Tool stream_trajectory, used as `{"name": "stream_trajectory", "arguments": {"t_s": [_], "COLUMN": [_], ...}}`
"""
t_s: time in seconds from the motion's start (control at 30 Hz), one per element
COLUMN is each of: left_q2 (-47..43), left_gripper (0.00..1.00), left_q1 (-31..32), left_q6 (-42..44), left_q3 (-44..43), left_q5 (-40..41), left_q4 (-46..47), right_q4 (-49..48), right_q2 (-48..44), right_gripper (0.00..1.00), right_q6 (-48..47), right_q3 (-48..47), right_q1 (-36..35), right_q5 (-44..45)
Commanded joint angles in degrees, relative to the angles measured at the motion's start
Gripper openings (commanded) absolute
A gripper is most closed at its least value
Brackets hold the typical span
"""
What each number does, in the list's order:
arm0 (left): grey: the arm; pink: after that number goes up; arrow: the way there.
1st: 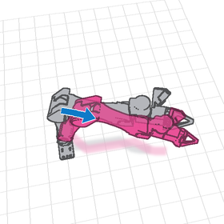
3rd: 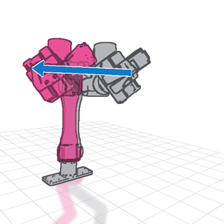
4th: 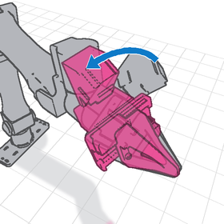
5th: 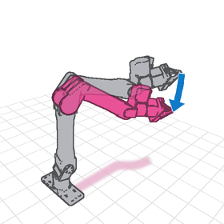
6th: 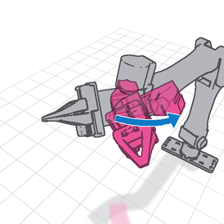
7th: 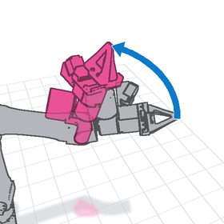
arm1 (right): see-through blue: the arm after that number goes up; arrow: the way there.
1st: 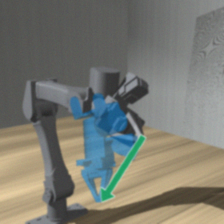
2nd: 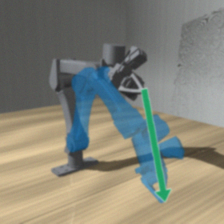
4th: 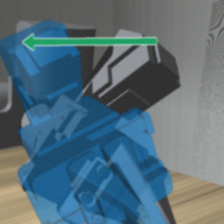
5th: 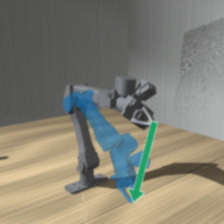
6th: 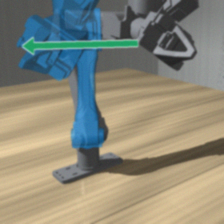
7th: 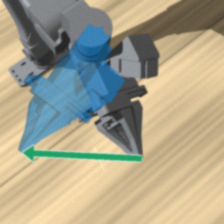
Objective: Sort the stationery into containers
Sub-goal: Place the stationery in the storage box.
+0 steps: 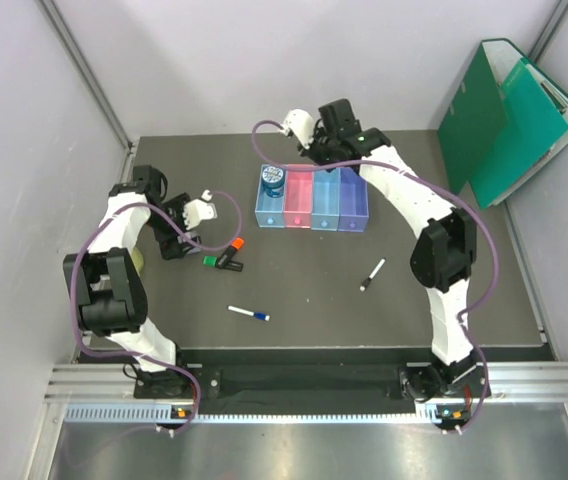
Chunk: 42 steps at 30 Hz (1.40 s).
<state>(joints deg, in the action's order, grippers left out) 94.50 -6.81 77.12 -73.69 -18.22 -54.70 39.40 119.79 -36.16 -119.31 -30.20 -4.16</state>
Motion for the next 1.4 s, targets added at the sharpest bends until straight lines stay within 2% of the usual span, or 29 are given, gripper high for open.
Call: {"name": "stream_trajectory", "arguments": {"t_s": [0.0, 0.73, 0.97, 1.37], "left_q2": [-1.07, 4.29, 5.34, 5.87], "left_gripper": [0.99, 0.97, 0.97, 0.97], "left_q1": [-0.75, -1.72, -1.54, 0.3], "left_q6": [1.98, -1.27, -2.06, -0.92], "left_q3": [1.36, 1.54, -2.68, -1.98], "left_q5": [-2.52, -3.75, -8.23, -9.12], "left_q4": [-0.24, 8.03, 3.81, 3.81], "right_q4": [-5.38, -9.25, -9.69, -10.74], "right_q2": [1.67, 12.84, 14.07, 16.44], "right_gripper": [0.05, 0.05, 0.05, 0.05], "right_q6": [0.65, 1.45, 1.09, 1.18], "right_q3": [-5.23, -11.74, -11.74, -13.85], "right_q1": [-1.8, -5.84, -5.84, -5.93], "right_q5": [0.91, 1.09, 1.79, 1.97]}}
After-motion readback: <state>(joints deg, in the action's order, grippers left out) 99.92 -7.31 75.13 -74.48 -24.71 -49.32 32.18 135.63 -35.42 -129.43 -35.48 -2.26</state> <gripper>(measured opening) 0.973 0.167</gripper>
